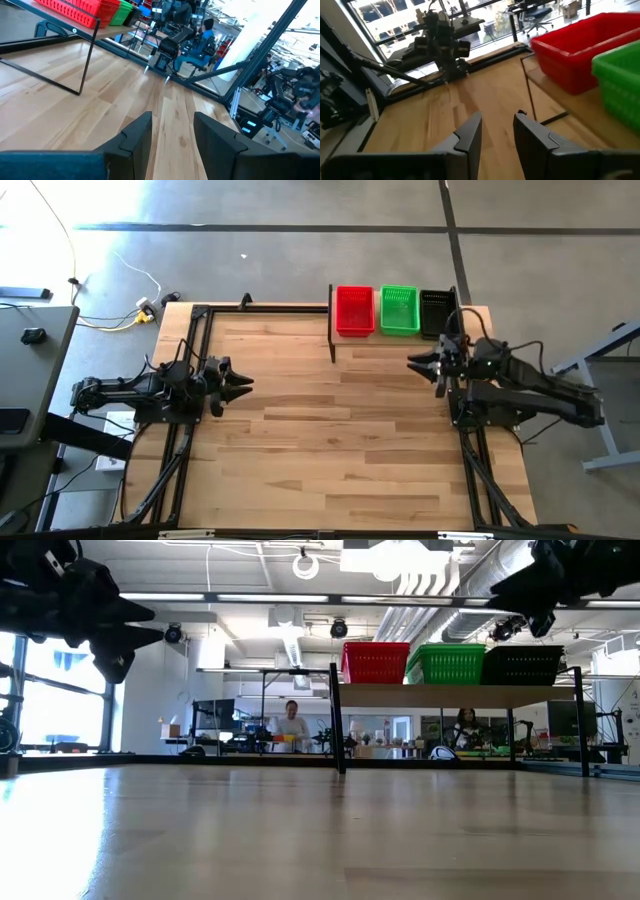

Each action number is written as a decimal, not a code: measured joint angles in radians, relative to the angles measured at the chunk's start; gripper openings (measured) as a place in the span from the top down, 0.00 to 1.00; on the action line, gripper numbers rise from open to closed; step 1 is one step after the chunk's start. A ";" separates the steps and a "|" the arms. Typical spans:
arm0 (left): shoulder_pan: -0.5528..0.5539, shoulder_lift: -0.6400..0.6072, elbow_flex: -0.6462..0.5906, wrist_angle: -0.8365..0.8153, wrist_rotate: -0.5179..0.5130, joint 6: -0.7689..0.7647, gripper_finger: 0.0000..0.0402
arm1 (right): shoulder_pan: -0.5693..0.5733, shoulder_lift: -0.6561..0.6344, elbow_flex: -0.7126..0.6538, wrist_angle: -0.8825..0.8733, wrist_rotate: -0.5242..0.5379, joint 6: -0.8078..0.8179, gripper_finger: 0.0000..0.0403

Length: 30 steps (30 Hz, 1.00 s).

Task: Stack baskets on shelf by color
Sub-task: Return to Home Position

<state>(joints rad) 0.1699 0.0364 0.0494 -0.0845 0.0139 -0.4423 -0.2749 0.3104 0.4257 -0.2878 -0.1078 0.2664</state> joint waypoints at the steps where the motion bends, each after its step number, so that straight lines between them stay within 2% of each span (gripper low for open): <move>1: 0.000 0.000 0.000 0.000 0.000 0.000 0.66 | 0.015 -0.009 -0.023 0.016 0.006 0.009 0.76; 15: 0.000 0.000 0.000 0.000 0.000 0.000 0.66 | 0.235 -0.127 -0.238 0.083 0.212 0.027 0.76; 22: 0.000 0.000 0.000 0.000 0.000 0.000 0.66 | 0.252 -0.177 -0.349 0.109 0.231 0.099 0.76; 30: 0.000 0.000 0.000 0.000 0.000 0.000 0.66 | 0.252 -0.186 -0.353 0.129 0.264 0.150 0.76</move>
<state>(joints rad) 0.1699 0.0364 0.0494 -0.0845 0.0143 -0.4423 -0.0233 0.1242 0.0727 -0.1593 0.1557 0.4163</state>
